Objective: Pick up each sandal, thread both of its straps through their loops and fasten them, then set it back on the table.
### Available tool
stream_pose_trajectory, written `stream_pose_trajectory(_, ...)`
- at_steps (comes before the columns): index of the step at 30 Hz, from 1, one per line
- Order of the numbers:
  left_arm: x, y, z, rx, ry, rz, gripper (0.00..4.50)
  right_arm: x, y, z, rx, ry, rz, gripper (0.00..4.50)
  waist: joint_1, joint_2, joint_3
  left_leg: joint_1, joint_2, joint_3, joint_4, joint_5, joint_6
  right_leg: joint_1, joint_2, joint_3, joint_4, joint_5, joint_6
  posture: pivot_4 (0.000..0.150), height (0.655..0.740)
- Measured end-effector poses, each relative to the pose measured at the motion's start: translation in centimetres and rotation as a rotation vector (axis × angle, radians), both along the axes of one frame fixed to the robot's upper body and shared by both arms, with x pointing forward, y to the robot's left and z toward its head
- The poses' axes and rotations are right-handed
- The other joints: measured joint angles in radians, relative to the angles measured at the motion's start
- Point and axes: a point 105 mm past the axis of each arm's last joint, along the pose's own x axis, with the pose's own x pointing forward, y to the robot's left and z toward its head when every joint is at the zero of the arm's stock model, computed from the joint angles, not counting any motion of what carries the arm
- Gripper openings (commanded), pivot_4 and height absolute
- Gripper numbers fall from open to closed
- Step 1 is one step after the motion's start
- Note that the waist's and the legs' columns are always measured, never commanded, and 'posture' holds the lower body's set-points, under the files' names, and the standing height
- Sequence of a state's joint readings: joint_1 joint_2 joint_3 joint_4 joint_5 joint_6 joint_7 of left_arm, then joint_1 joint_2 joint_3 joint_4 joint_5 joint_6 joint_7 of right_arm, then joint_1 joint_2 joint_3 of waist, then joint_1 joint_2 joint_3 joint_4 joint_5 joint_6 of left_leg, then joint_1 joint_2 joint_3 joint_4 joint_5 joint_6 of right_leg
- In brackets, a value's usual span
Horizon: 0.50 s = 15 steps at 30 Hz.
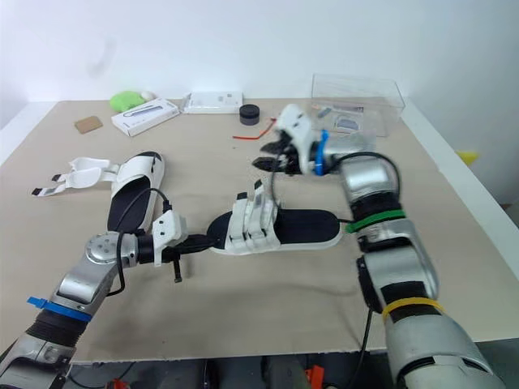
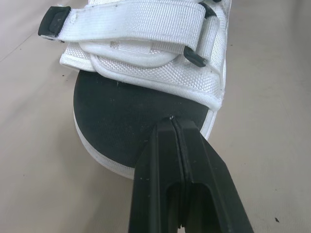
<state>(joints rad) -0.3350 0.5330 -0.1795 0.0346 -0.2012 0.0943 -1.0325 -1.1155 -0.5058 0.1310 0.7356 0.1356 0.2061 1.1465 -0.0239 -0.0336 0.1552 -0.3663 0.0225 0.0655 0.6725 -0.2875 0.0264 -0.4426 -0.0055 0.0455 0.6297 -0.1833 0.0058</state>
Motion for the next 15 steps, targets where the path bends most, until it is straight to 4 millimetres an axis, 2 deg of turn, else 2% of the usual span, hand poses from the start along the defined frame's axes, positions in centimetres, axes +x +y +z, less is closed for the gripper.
stream_pose_trajectory(2,0.0,0.0,0.1,-0.007,0.003,-0.002,0.00,-0.4,-2.8,-1.1,0.004,0.034,-0.005,4.34,0.000,0.000,0.000,-0.001,0.000,0.000,0.000,-0.001,0.001,0.000,-0.001,0.000,-0.001,0.000,0.000,0.150,0.7400)
stream_pose_trajectory(4,0.0,0.1,0.2,-0.016,0.012,0.004,0.00,-0.7,-3.8,-2.4,-0.002,0.075,0.001,4.43,0.000,0.000,0.000,-0.001,0.000,0.000,0.000,-0.001,0.001,0.000,-0.001,0.000,-0.001,0.000,0.000,0.150,0.7400)
stream_pose_trajectory(6,0.0,0.1,0.5,-0.041,0.024,0.000,0.52,-1.6,-4.7,-4.0,-0.033,0.118,0.045,4.50,0.000,0.001,0.001,-0.001,0.000,-0.001,0.000,-0.001,0.001,-0.001,-0.001,0.000,0.000,0.000,0.001,0.150,0.7400)
stream_pose_trajectory(8,-0.1,0.2,0.8,-0.068,0.034,-0.010,0.84,-2.6,-5.9,-5.4,-0.070,0.166,0.082,4.50,-0.001,0.002,0.002,-0.002,0.000,0.000,0.000,-0.001,0.001,-0.002,0.000,0.001,0.000,0.000,0.001,0.150,0.7400)
stream_pose_trajectory(9,-0.1,0.4,1.2,-0.082,0.033,-0.024,1.47,-3.2,-6.1,-6.0,-0.097,0.177,0.122,4.50,-0.007,0.003,0.002,-0.002,0.001,0.000,0.000,-0.001,0.001,-0.002,0.000,0.001,0.000,0.000,0.001,0.150,0.7400)
stream_pose_trajectory(10,-0.1,0.4,1.3,-0.084,0.031,-0.028,1.70,-3.3,-6.1,-6.1,-0.101,0.176,0.133,4.50,-0.008,0.003,0.002,-0.002,0.001,0.000,0.000,-0.001,0.001,-0.002,0.000,0.001,0.000,0.000,0.001,0.150,0.7400)
stream_pose_trajectory(15,-0.7,1.5,3.1,-0.099,-0.003,-0.078,3.72,-3.9,-4.6,-6.9,-0.102,0.167,0.221,4.50,-0.020,0.002,0.003,-0.002,0.002,-0.001,0.000,-0.001,0.001,-0.002,0.001,0.001,0.000,0.000,0.000,0.150,0.7400)
